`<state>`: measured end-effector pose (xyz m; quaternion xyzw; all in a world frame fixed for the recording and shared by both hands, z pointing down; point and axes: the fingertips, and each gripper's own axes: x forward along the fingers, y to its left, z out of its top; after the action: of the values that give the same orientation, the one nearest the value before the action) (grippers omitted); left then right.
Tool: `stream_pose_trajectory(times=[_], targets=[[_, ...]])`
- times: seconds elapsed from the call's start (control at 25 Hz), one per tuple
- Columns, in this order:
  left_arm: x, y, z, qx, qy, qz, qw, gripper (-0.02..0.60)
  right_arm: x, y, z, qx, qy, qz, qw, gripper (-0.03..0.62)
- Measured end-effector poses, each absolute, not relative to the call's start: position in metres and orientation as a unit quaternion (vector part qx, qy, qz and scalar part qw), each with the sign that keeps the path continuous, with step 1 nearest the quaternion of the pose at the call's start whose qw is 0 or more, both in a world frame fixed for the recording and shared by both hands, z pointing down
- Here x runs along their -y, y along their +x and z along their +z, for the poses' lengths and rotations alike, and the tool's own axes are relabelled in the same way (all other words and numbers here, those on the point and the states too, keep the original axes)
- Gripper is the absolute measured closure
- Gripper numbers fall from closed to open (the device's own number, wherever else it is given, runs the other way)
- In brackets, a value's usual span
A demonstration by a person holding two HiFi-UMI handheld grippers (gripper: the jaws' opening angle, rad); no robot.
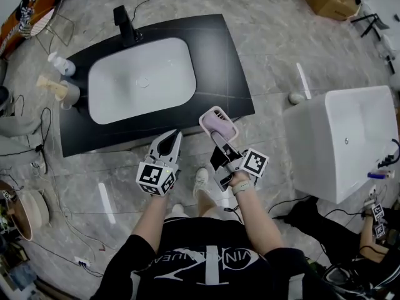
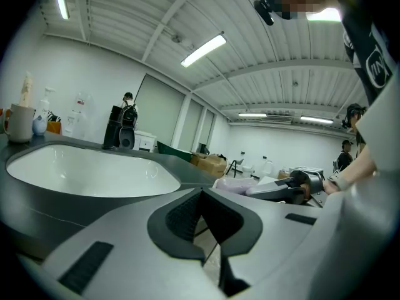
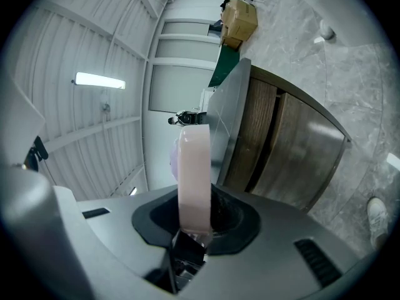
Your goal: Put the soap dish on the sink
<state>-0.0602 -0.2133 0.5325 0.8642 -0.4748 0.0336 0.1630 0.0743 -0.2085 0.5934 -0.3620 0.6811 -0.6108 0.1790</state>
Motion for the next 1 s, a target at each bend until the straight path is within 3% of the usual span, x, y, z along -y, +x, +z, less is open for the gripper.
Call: stream_pose_trajectory(times=[0.56,1.0], targets=[[0.230,-0.038,0.548,0.465,0.866,0.039,0.181,0.566,0.228,0.076,0.609,-0.645,-0.357,-0.644,0.208,0.513],[0.230,-0.030,0.551,0.465,0.864,0.040,0.189,0.566,0.236,0.071,0.610,-0.614,-0.370,-0.675,0.174,0.502]])
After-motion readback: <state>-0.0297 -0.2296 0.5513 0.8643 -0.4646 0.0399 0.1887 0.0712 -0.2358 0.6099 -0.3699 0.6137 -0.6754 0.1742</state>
